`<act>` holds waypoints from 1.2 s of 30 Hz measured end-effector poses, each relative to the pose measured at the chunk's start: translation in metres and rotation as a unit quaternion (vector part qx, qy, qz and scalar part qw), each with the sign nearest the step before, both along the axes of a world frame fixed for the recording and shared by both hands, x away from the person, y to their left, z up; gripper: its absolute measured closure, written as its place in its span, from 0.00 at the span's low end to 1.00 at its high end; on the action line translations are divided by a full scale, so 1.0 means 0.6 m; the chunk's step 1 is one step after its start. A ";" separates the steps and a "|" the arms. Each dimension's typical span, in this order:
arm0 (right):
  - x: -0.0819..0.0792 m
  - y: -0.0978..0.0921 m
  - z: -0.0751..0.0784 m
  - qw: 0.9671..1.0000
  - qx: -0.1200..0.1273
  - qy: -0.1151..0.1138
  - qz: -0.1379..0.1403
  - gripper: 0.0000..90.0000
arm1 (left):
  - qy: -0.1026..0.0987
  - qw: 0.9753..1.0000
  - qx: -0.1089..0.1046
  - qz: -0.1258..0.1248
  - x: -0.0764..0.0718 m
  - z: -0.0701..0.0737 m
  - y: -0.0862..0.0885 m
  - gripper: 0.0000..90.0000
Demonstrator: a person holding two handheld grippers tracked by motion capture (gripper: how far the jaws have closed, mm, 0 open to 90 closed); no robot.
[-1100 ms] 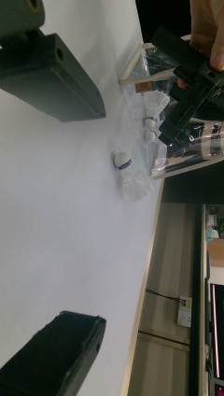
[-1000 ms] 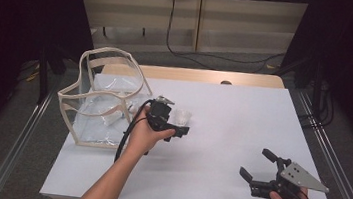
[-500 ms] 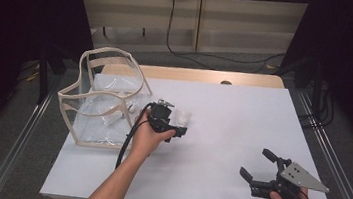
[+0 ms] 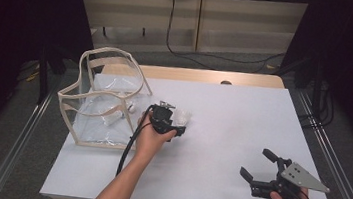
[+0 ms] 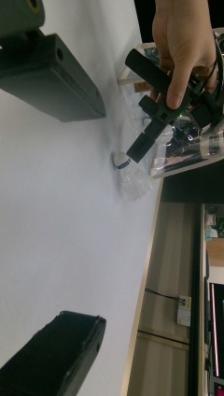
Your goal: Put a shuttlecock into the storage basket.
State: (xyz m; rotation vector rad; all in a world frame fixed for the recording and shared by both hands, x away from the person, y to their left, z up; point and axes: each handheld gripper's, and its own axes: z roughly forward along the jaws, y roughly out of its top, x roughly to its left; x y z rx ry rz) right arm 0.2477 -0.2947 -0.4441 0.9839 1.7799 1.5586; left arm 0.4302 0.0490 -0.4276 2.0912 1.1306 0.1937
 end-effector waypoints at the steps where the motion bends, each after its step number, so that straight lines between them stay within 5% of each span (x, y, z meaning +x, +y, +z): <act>1: 0.000 0.000 0.000 1.000 0.000 0.000 0.000 0.02 | -0.001 1.000 0.002 0.002 0.000 -0.001 0.000 0.44; 36: -0.001 0.000 0.000 1.000 0.002 0.001 0.001 0.02 | 0.006 1.000 -0.002 0.018 0.011 -0.036 -0.012 0.61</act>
